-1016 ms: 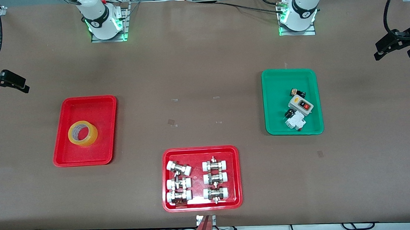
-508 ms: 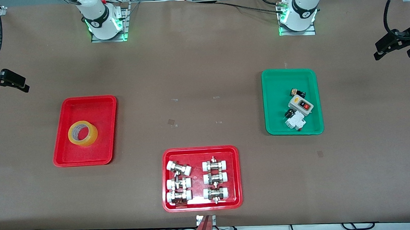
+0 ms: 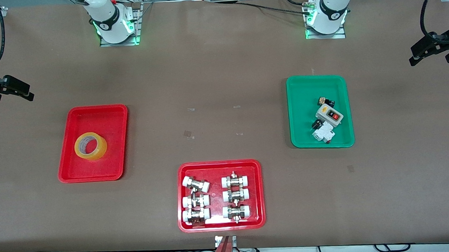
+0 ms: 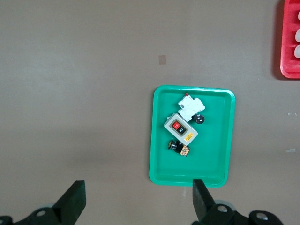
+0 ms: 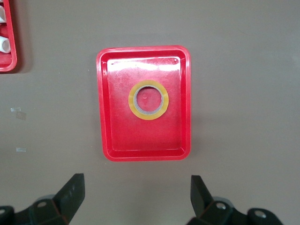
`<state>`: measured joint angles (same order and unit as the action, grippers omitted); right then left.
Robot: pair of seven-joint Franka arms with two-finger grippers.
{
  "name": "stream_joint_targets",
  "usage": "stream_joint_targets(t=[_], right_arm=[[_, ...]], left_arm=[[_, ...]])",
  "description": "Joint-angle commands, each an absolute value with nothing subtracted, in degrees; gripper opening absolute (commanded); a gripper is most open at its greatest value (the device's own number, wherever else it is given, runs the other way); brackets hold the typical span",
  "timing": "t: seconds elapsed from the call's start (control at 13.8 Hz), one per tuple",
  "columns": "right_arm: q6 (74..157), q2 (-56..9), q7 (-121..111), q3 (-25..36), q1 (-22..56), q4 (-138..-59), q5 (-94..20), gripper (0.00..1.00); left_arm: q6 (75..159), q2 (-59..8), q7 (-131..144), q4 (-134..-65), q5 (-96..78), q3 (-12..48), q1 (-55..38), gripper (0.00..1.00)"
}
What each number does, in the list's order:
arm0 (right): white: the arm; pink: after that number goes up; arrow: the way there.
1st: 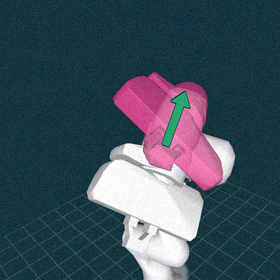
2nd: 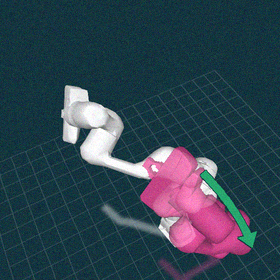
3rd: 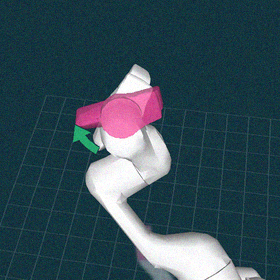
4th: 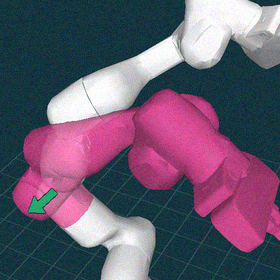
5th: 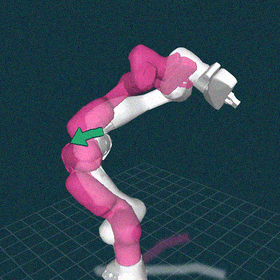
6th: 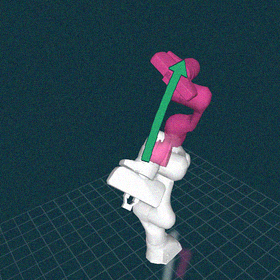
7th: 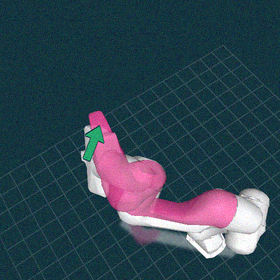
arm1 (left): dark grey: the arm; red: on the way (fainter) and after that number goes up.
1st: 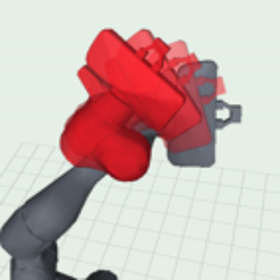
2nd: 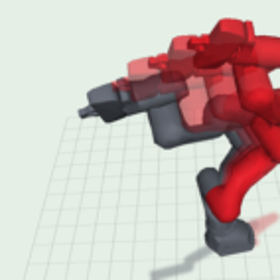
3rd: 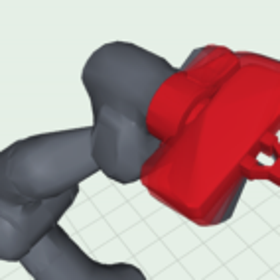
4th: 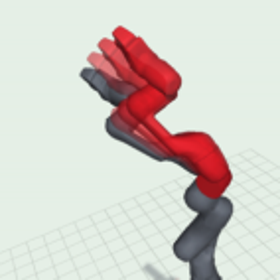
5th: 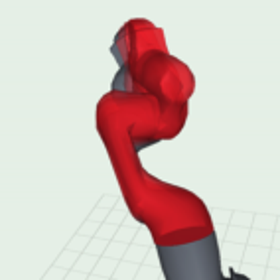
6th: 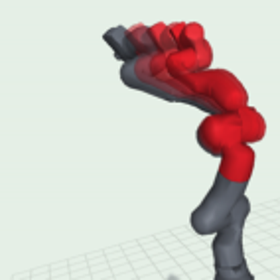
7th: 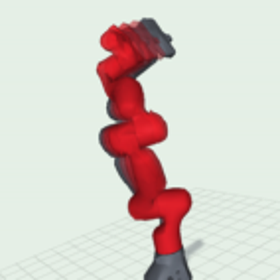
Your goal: Left arm passes tape to right arm into tray
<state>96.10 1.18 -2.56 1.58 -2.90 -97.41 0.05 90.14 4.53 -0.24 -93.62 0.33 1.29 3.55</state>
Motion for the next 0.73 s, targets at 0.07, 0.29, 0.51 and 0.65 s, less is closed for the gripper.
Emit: stream_joint_targets(t=[0.07,0.29,0.51,0.65], right_arm=[[94.3,2.3,-2.8,1.1,-3.4,-97.7,-0.8,1.0],[94.0,2.4,-3.1,1.0,-3.2,-97.7,-0.5,1.0],[94.0,3.1,-3.1,1.0,-3.1,-98.0,-0.4,1.0],[94.2,3.1,-2.9,1.0,-3.1,-98.0,-0.4,1.0]], left_arm=[[88.9,4.1,-0.7,-92.3,-0.7,1.2,3.9,1.0],[88.9,4.1,-0.7,-92.4,-0.7,1.2,3.9,1.0],[88.9,4.1,-0.7,-92.5,-0.7,1.2,3.9,1.0],[89.0,4.1,-0.7,-92.5,-0.7,1.2,3.9,1.0]])
